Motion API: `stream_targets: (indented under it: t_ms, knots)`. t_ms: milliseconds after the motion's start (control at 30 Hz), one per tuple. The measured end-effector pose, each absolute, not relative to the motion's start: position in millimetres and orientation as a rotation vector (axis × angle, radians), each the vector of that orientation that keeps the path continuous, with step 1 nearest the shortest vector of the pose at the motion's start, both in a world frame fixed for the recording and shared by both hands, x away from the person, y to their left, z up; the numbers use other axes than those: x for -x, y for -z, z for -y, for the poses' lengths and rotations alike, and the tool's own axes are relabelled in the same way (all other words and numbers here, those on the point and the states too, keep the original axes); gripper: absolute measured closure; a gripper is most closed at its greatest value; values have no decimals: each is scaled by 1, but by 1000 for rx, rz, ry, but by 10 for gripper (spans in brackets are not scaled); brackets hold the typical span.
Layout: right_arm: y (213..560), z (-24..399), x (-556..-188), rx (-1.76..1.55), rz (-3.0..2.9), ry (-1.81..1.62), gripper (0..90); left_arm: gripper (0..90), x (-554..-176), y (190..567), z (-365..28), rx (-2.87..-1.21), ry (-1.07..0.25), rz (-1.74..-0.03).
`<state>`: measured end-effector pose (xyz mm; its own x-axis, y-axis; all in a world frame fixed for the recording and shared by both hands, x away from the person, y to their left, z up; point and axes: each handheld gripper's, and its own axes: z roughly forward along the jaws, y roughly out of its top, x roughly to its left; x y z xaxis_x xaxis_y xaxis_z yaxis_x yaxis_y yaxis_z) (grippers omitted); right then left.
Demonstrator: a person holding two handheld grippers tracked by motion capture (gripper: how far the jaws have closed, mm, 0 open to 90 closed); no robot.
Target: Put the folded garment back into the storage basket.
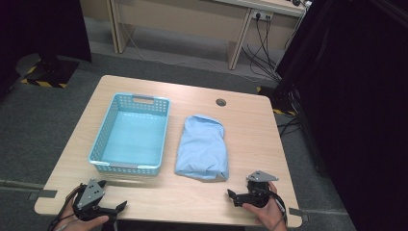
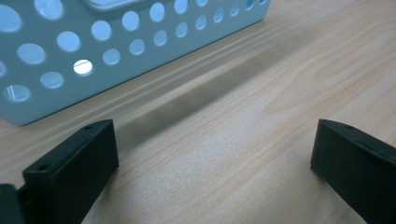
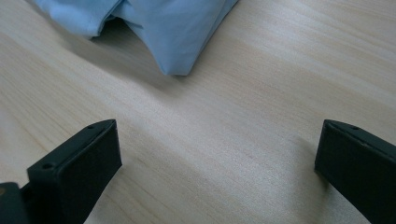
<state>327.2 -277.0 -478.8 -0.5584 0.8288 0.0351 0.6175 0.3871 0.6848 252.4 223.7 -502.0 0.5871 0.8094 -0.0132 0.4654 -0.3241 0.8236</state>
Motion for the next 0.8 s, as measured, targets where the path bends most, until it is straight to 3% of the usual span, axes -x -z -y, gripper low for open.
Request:
stream_targets:
  t_ms: [800]
  knots:
    - [467,281,-331,-1350,-2318,-1105,38,0,-253,502,-224,-1976,-518,-1016]
